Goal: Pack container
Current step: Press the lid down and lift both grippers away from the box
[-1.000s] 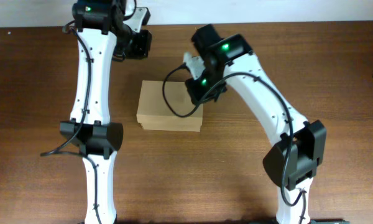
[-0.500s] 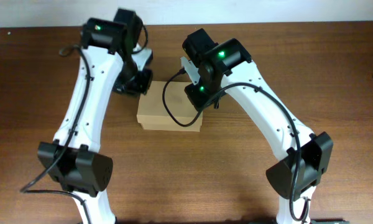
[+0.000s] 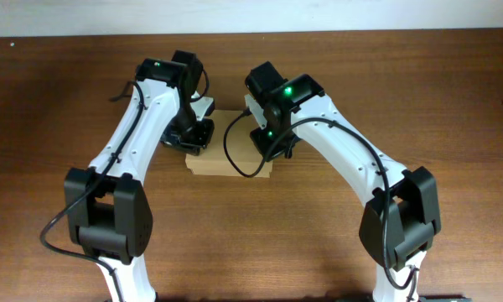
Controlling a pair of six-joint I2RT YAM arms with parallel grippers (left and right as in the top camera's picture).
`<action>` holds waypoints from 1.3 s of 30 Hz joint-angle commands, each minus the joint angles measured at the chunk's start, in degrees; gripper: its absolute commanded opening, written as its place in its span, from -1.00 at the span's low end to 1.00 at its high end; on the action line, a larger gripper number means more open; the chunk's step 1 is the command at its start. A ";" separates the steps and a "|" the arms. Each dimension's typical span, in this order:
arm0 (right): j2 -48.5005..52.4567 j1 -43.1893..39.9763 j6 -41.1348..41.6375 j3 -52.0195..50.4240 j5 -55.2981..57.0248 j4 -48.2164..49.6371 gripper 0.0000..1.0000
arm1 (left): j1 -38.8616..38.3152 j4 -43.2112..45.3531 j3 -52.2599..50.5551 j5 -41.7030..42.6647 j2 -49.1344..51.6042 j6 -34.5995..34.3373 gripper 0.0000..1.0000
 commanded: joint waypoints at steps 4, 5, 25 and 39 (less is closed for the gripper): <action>-0.96 -0.33 0.00 -3.41 -0.76 2.93 -0.92 | -0.09 3.41 -5.70 0.96 -0.11 0.90 -0.97; -1.01 -0.50 0.00 -3.34 -0.79 3.37 -0.92 | -0.09 3.61 -5.70 0.94 -0.11 0.92 -0.97; -9.55 -14.51 -0.74 27.87 13.79 -11.98 -0.93 | 5.68 -6.91 34.69 -23.47 -8.94 -0.81 -0.92; -8.57 -30.88 0.66 27.34 9.70 -13.35 0.98 | 16.79 -4.85 34.40 -23.45 -8.81 1.99 0.99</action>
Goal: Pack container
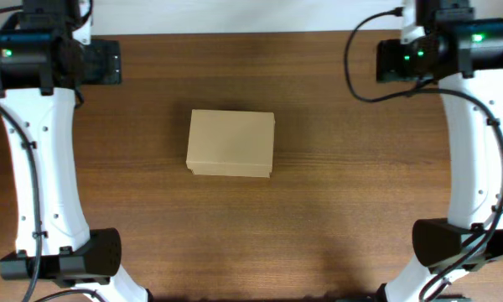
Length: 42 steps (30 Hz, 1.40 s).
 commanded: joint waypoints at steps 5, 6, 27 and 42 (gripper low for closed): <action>-0.02 -1.68 0.20 0.00 -1.01 -2.56 0.98 | 0.96 -2.16 -0.17 -0.81 0.33 0.50 0.99; -0.02 -1.60 0.20 0.00 -0.98 -2.51 0.99 | 0.81 -2.19 -0.17 -0.81 0.33 0.50 0.99; -1.18 -1.53 0.52 0.00 -2.75 -3.80 0.98 | 0.83 -2.16 -0.17 -0.83 0.33 0.50 0.99; -42.34 -1.25 0.66 -47.34 -16.09 36.35 0.98 | 0.83 -2.16 -0.17 -0.81 0.33 0.50 0.99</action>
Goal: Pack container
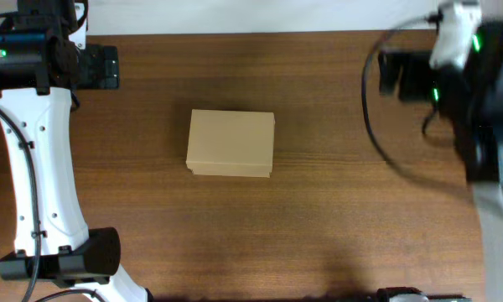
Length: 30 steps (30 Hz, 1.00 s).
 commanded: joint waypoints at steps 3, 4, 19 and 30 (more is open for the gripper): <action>-20.59 0.17 0.44 -24.57 -3.61 5.11 0.98 | 0.09 0.00 -0.17 -0.59 0.28 0.48 0.99; -24.46 0.15 0.42 -29.00 -3.58 6.03 0.98 | 0.09 0.00 -0.17 -0.61 0.28 0.48 0.99; -67.76 0.15 0.44 -77.79 -4.42 23.58 0.98 | 0.09 0.00 -0.17 -0.61 0.28 0.48 0.99; -73.96 0.15 0.42 -85.35 -2.71 23.65 0.98 | 0.09 0.00 -0.17 -0.59 0.28 0.48 0.99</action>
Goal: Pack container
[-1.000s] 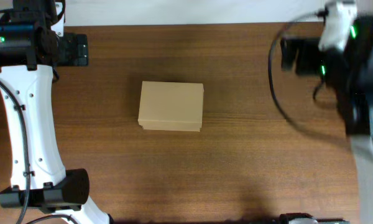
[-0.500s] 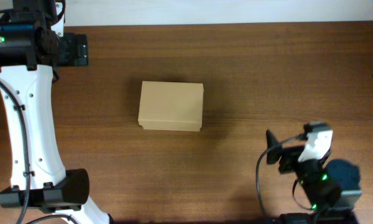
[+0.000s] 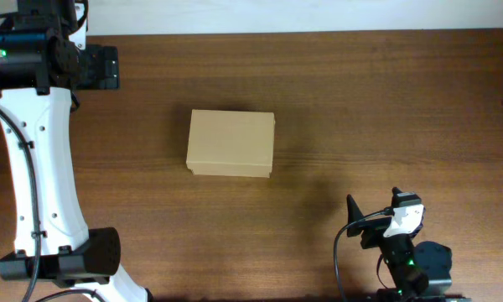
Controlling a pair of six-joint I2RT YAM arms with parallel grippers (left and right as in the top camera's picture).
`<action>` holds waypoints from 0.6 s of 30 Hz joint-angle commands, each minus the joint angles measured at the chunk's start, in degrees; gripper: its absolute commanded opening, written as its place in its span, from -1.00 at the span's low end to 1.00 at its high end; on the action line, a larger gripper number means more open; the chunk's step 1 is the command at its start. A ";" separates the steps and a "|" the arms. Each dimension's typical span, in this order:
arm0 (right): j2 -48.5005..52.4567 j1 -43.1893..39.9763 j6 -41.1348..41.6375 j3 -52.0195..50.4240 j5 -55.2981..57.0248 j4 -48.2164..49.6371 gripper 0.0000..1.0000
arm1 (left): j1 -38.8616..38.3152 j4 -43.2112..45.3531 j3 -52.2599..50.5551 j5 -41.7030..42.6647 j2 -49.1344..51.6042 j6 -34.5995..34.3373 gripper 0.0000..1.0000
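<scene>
A tan cardboard box (image 3: pixel 231 143) lies with its lid closed in the middle of the wooden table (image 3: pixel 360 109). My left arm reaches up the left side, and its gripper (image 3: pixel 101 67) sits at the far left corner, well clear of the box. My right arm is folded low at the near right, its gripper (image 3: pixel 405 215) close to its base. From above, neither gripper's fingers show well enough to read their state. Nothing shows in either gripper.
A white wall strip (image 3: pixel 251 15) runs along the table's far edge. The right arm's cable (image 3: pixel 345 243) loops beside its base at the near right.
My right arm was a blur at the far right corner; it is now folded down by its base at the near right. The left arm and the box have not moved.
Both grippers were first down on the box at its far edge. Then both arms stood back at the far corners, leaving the box closed and alone. Then the right arm was blurred in motion, and it now rests folded at the near right.
</scene>
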 commanded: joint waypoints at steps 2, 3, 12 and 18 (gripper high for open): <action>-0.70 0.15 0.42 -2.47 0.76 0.33 0.98 | 0.09 0.13 -0.17 -0.59 0.28 0.48 0.99; -0.70 0.15 0.42 -2.82 0.76 0.35 0.99 | 0.09 0.13 -0.17 -0.59 0.28 0.48 0.99; -0.70 0.17 0.42 -2.93 0.74 0.42 0.98 | 0.09 0.13 -0.17 -0.59 0.28 0.48 0.99; -0.70 0.17 0.42 -2.93 0.74 0.39 0.98 | 0.09 0.13 -0.17 -0.57 0.28 0.48 0.99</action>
